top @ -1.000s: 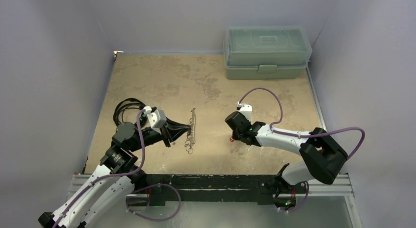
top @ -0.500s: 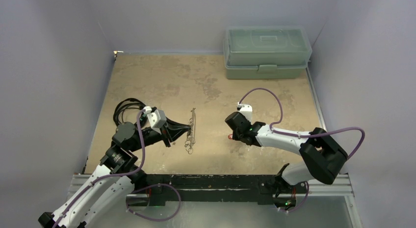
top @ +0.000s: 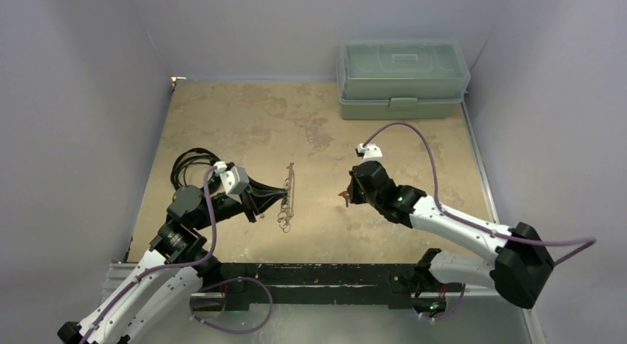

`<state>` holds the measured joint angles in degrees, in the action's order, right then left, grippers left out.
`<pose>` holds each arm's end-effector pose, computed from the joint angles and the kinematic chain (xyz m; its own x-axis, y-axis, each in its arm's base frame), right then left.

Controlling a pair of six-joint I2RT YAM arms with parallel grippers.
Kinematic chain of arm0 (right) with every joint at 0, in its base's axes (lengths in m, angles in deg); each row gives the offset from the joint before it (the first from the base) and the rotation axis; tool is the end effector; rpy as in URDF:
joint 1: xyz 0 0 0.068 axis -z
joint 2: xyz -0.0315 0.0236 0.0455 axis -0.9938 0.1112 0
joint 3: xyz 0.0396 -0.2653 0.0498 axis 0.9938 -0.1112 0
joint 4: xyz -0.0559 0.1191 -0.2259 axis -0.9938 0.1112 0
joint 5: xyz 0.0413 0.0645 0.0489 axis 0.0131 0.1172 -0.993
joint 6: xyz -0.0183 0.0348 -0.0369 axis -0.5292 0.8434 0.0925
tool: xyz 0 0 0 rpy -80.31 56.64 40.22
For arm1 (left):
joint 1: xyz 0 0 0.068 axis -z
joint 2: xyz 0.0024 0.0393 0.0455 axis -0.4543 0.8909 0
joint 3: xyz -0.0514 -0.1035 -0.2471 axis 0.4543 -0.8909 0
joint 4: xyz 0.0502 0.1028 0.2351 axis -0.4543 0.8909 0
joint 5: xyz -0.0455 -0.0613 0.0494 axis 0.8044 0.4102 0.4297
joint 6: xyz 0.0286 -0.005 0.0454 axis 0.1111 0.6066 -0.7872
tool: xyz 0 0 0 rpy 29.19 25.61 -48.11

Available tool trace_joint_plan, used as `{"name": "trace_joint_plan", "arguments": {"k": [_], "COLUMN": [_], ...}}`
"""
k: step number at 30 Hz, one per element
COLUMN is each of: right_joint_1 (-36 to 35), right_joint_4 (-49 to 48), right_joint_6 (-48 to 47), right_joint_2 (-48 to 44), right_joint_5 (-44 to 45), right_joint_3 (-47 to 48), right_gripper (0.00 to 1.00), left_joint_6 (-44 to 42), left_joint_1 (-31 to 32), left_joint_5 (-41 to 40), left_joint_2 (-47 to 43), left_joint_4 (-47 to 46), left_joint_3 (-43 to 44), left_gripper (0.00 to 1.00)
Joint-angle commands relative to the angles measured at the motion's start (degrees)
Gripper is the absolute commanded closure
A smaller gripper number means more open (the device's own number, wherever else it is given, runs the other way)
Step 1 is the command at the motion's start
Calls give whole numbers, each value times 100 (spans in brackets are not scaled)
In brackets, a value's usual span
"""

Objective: Put the keys on the keyring

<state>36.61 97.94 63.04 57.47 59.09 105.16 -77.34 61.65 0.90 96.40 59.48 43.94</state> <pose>0.1749 0.1690 0.2159 -0.6739 0.0491 -0.7372 -0.1556 0.9660 0.2066 0.0979 -0.0895 0.3105 -0.1283 -0.1176 -0.9847 0.8968 0.4102 -0.1658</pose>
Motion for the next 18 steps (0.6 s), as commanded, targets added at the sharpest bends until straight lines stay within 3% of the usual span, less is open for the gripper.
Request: {"name": "trace_joint_plan", "arguments": {"k": [1, 13, 18], "right_joint_1": [-2, -34, -108], "right_joint_4": [-401, -315, -438], "right_joint_6": [-838, -1879, -1999], "right_joint_2": [-604, -1310, -1373], "right_joint_5": [-1062, -4563, -5400], "right_joint_3": [554, 1708, 1910], "right_gripper": [100, 100, 100], "left_joint_6": [-38, 25, 118], "left_joint_1": [-9, -9, -9], "left_joint_5": [84, 449, 699], "left_joint_2": [-103, -531, -717], "left_joint_4": [-344, -853, -1169], "left_joint_3": [174, -21, -144], "left_gripper": [100, 100, 100]}}
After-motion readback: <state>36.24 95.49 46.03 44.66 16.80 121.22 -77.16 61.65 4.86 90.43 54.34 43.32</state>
